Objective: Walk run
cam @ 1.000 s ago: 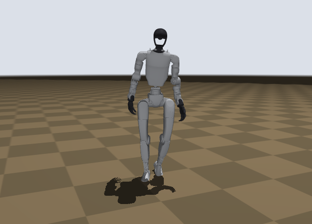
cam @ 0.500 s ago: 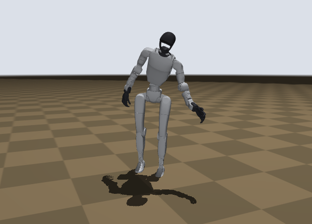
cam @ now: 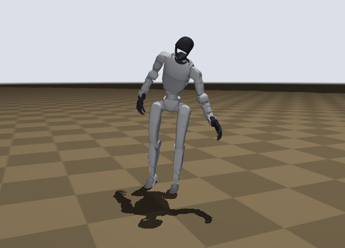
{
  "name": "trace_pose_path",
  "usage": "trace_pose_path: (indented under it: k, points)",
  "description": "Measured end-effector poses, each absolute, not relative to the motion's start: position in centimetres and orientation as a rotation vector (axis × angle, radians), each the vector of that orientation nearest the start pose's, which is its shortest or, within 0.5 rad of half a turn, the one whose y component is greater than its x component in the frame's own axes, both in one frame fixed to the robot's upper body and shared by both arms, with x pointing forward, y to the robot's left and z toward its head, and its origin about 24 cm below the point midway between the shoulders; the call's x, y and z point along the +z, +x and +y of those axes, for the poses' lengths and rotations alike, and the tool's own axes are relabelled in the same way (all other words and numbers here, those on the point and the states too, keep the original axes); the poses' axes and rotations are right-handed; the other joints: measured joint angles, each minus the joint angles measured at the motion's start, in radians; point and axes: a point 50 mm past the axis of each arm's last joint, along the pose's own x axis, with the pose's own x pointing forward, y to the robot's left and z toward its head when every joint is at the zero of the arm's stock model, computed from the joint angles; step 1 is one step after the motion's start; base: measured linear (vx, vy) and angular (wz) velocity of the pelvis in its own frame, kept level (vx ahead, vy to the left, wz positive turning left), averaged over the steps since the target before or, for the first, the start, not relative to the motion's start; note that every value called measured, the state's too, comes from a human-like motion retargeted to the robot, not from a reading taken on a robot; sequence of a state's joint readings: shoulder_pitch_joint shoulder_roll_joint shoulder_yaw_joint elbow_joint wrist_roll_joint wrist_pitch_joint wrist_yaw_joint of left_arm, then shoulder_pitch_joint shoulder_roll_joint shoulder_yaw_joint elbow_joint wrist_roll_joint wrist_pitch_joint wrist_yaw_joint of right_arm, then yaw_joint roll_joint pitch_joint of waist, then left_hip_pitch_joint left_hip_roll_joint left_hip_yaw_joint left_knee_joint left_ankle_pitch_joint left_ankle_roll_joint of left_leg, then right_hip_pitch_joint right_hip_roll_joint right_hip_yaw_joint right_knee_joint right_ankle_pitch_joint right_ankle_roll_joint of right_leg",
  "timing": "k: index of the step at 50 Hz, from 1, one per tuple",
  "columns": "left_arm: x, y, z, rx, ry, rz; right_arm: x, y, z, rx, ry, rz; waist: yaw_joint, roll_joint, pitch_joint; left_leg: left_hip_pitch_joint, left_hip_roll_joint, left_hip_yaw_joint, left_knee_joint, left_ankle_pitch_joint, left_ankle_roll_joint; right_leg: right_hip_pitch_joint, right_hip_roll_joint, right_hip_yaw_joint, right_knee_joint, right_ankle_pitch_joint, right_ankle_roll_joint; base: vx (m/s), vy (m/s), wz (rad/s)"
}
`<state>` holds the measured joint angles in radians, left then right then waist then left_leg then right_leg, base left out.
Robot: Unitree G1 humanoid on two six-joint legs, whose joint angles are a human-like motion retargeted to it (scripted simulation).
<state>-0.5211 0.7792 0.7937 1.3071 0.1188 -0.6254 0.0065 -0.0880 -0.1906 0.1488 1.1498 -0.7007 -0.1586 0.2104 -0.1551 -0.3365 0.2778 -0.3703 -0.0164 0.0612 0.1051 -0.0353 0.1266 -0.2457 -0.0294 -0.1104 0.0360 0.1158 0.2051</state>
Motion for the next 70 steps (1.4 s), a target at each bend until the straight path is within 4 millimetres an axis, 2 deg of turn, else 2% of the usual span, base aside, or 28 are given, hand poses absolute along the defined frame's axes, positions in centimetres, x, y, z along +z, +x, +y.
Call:
trace_pose_path:
  k: [4,10,15,17,20,25,30,32,35,38,40,42,45,47,50,52,54,57,60,63,67,70]
  points:
    - [9.9,22.8,44.2,0.746,0.301,-0.123,-14.9,14.2,-19.2,0.657,-0.772,0.986,-0.003,-0.003,-0.007,0.007,-0.011,0.020,-0.021,0.014,0.012,-0.007,-0.018,-0.009,-0.002,0.010,0.019,-0.03,-0.02,-0.18]
    - [7.9,22.0,43.4,0.664,0.196,-0.147,-14.8,14.3,-19.6,0.619,-0.788,0.981,-0.024,0.006,-0.022,0.018,-0.034,0.061,-0.040,0.025,0.052,-0.020,-0.040,-0.012,0.000,-0.016,0.051,-0.08,0.02,-0.24]
    - [4.5,19.4,42.3,0.651,0.153,-0.107,-15.0,13.7,-20.0,0.579,-0.754,1.020,-0.026,0.028,-0.051,0.033,-0.039,0.137,-0.040,0.013,0.073,-0.013,-0.053,-0.046,0.023,-0.058,0.048,-0.06,0.07,-0.69]
    - [2.5,18.0,41.4,0.637,0.156,-0.049,-15.1,13.3,-20.3,0.564,-0.741,1.039,-0.015,0.050,-0.069,0.032,-0.024,0.179,-0.032,0.003,0.073,0.000,-0.061,-0.110,0.042,-0.074,-0.008,-0.09,0.06,-1.11]
    - [-0.6,15.7,39.6,0.602,0.133,0.041,-15.4,12.4,-20.9,0.549,-0.731,1.072,0.003,0.080,-0.102,0.035,-0.004,0.248,-0.025,-0.012,0.072,0.026,-0.070,-0.165,0.071,-0.081,-0.060,-0.08,0.06,-1.29]
    - [-5.7,11.9,35.0,0.484,0.042,0.220,-15.8,10.5,-22.1,0.507,-0.728,1.146,0.027,0.144,-0.156,0.047,0.039,0.352,-0.025,-0.027,0.064,0.072,-0.066,-0.175,0.123,-0.085,-0.154,-0.12,0.06,-1.36]
    - [-9.8,10.0,29.2,0.309,-0.128,0.380,-16.1,8.9,-22.9,0.476,-0.698,1.220,0.038,0.220,-0.189,0.073,0.096,0.448,-0.030,-0.035,0.047,0.125,-0.073,-0.250,0.165,-0.112,-0.296,-0.16,0.08,-1.36]
    - [-10.7,9.7,27.2,0.241,-0.158,0.430,-16.2,8.3,-23.1,0.472,-0.685,1.248,0.035,0.243,-0.201,0.085,0.116,0.483,-0.033,-0.035,0.041,0.143,-0.073,-0.294,0.177,-0.128,-0.352,-0.22,-0.07,-1.40]
    - [-11.8,9.8,24.3,0.131,-0.233,0.477,-16.4,7.5,-23.4,0.470,-0.675,1.283,0.040,0.265,-0.225,0.101,0.143,0.548,-0.035,-0.031,0.035,0.166,-0.093,-0.369,0.193,-0.139,-0.393,-0.22,-0.12,-1.66]
    - [-12.3,10.3,21.9,-0.005,-0.311,0.507,-16.4,6.9,-23.6,0.471,-0.680,1.310,0.036,0.268,-0.248,0.118,0.156,0.611,-0.033,-0.023,0.030,0.183,-0.121,-0.440,0.193,-0.103,-0.368,-0.31,-0.29,-1.75]
    - [-12.4,10.6,20.7,-0.086,-0.333,0.515,-16.5,6.6,-23.8,0.474,-0.691,1.322,0.033,0.255,-0.268,0.132,0.151,0.658,-0.030,-0.020,0.027,0.202,-0.151,-0.512,0.164,-0.120,-0.257,-0.26,-0.25,-1.91]
    - [-12.3,11.3,19.9,-0.145,-0.334,0.506,-16.5,6.5,-23.8,0.475,-0.704,1.328,0.020,0.242,-0.279,0.152,0.149,0.698,-0.025,-0.012,0.024,0.212,-0.177,-0.556,0.126,-0.163,-0.189,-0.19,-0.22,-1.90]
    - [-11.9,12.4,19.1,-0.210,-0.331,0.486,-16.6,6.3,-23.5,0.472,-0.709,1.334,0.004,0.231,-0.293,0.187,0.174,0.765,-0.007,-0.005,0.014,0.211,-0.187,-0.551,0.087,-0.241,-0.181,-0.27,-0.56,-1.94]
    - [-11.8,13.1,19.0,-0.234,-0.351,0.475,-16.8,6.1,-23.1,0.451,-0.691,1.347,-0.019,0.217,-0.291,0.209,0.190,0.779,0.019,-0.017,0.021,0.181,-0.157,-0.347,0.101,-0.264,-0.181,-0.21,-0.69,-1.57]
    - [-11.7,13.8,18.8,-0.266,-0.385,0.472,-17.1,4.9,-22.6,0.414,-0.638,1.386,-0.074,0.219,-0.302,0.218,0.217,0.743,0.052,-0.079,0.036,0.176,-0.150,-0.317,0.094,-0.255,-0.190,-0.20,-0.63,-1.15]
    - [-11.5,14.5,18.8,-0.271,-0.401,0.455,-17.2,4.3,-22.5,0.390,-0.611,1.407,-0.086,0.218,-0.301,0.216,0.235,0.701,0.080,-0.113,0.022,0.159,-0.110,-0.206,0.093,-0.257,-0.221,-0.23,-0.56,-1.67]
    - [-11.2,15.3,18.7,-0.291,-0.414,0.435,-17.2,3.8,-22.7,0.352,-0.586,1.422,-0.077,0.222,-0.289,0.190,0.233,0.564,0.115,-0.116,0.018,0.154,-0.073,-0.129,0.086,-0.247,-0.251,-0.17,-0.49,-2.01]
    - [-10.8,16.6,18.3,-0.330,-0.432,0.420,-17.3,2.8,-23.0,0.301,-0.553,1.448,-0.047,0.226,-0.267,0.139,0.165,0.269,0.169,-0.066,0.016,0.168,-0.025,-0.040,0.061,-0.224,-0.283,-0.09,-0.44,-2.13]
    - [-10.4,17.8,17.6,-0.362,-0.443,0.403,-17.2,2.2,-23.7,0.279,-0.536,1.486,-0.017,0.249,-0.247,0.113,0.077,0.008,0.203,0.003,-0.098,0.178,0.033,0.031,0.043,-0.198,-0.302,0.03,-0.38,-2.03]
    - [-9.7,18.7,17.0,-0.385,-0.431,0.360,-16.9,2.7,-24.5,0.282,-0.567,1.486,-0.010,0.255,-0.229,0.103,0.020,-0.037,0.215,0.022,-0.134,0.179,0.061,0.087,0.039,-0.176,-0.312,0.06,-0.29,-1.98]
    - [-8.7,19.8,16.0,-0.365,-0.447,0.292,-16.5,4.9,-25.3,0.275,-0.624,1.424,-0.007,0.274,-0.186,0.105,-0.010,0.068,0.190,0.014,-0.102,0.188,0.103,0.147,0.045,-0.149,-0.322,0.12,-0.20,-1.90]
    - [-8.1,20.4,15.3,-0.324,-0.472,0.244,-16.2,6.8,-25.4,0.284,-0.662,1.366,-0.018,0.293,-0.159,0.096,-0.051,0.073,0.146,0.010,-0.105,0.202,0.148,0.204,0.052,-0.135,-0.334,0.24,-0.22,-1.71]
